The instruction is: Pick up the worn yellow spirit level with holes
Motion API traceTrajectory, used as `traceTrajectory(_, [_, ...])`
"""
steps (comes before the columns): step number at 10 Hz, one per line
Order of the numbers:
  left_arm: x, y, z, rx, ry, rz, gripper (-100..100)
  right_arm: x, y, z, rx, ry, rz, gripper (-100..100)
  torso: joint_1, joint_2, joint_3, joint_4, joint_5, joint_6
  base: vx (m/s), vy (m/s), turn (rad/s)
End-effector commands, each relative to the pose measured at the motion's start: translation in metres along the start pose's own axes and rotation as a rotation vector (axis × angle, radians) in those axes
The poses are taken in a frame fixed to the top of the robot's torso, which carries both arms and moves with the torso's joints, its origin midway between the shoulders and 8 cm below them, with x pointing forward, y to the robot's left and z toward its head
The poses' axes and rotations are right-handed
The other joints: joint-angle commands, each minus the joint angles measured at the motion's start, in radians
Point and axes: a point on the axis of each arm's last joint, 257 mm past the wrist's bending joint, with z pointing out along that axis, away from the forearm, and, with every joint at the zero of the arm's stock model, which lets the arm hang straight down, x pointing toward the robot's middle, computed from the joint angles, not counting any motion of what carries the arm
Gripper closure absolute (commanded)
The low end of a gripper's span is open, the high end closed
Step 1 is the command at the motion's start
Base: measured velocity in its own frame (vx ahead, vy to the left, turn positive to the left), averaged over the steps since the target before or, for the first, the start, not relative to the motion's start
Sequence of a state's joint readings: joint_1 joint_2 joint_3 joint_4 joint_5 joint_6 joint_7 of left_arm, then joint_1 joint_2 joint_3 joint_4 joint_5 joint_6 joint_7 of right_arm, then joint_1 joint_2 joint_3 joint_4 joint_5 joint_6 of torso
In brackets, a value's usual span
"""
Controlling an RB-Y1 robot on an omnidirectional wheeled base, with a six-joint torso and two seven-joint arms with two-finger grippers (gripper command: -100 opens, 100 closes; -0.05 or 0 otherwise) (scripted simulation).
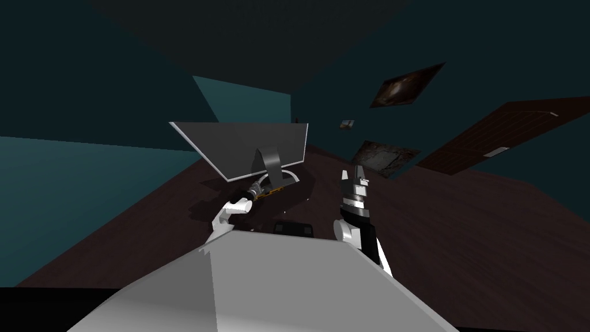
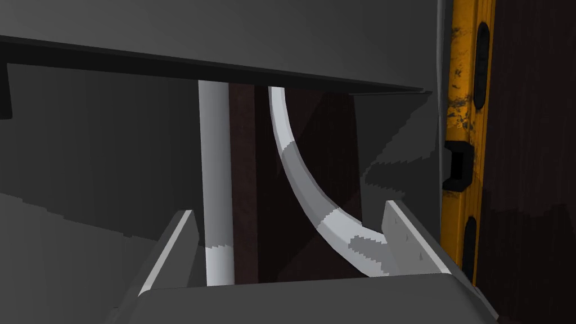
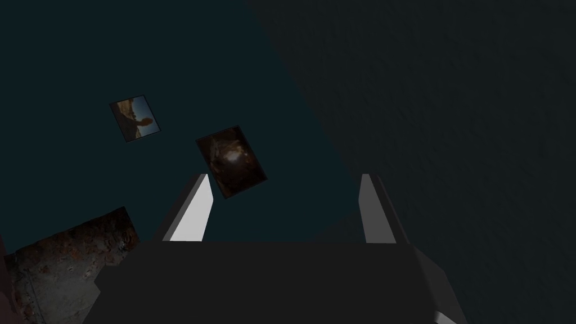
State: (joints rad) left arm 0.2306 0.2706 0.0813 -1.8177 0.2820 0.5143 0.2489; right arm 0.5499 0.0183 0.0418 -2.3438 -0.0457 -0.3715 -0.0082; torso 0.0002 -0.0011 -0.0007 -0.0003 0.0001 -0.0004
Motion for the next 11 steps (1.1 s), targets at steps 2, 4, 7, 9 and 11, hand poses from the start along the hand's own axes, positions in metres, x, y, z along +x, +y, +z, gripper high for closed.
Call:
traceTrajectory(2, [-0.007,0.019,0.006,-0.078,-0.019,-0.021,-100,0.000,0.000,0.000,0.000,0.000,0.000,0,0.000,0.000,0.000,0.000,0.000,0.000,0.020,0.010,-0.049])
traceTrajectory(4, [-0.015,0.036,0.010,-0.146,-0.036,-0.042,-100,0.000,0.000,0.000,0.000,0.000,0.000,0,0.001,-0.001,-0.001,0.000,0.000,0.000,0.031,0.016,-0.045])
traceTrajectory(7, [-0.030,0.063,0.016,-0.261,-0.070,-0.083,-100,0.000,0.000,0.000,0.000,0.000,0.000,0,0.001,-0.001,0.000,0.000,0.000,0.000,0.028,0.016,-0.053])
traceTrajectory(9, [-0.038,0.077,0.017,-0.322,-0.089,-0.104,-100,0.000,0.000,0.000,0.000,0.000,0.000,0,0.000,-0.001,0.000,0.000,0.000,0.000,0.028,0.015,-0.042])
traceTrajectory(11, [-0.046,0.091,0.016,-0.385,-0.110,-0.124,-100,0.000,0.000,0.000,0.000,0.000,0.000,0,0.001,-0.001,0.000,0.000,0.000,0.000,0.026,0.017,-0.043])
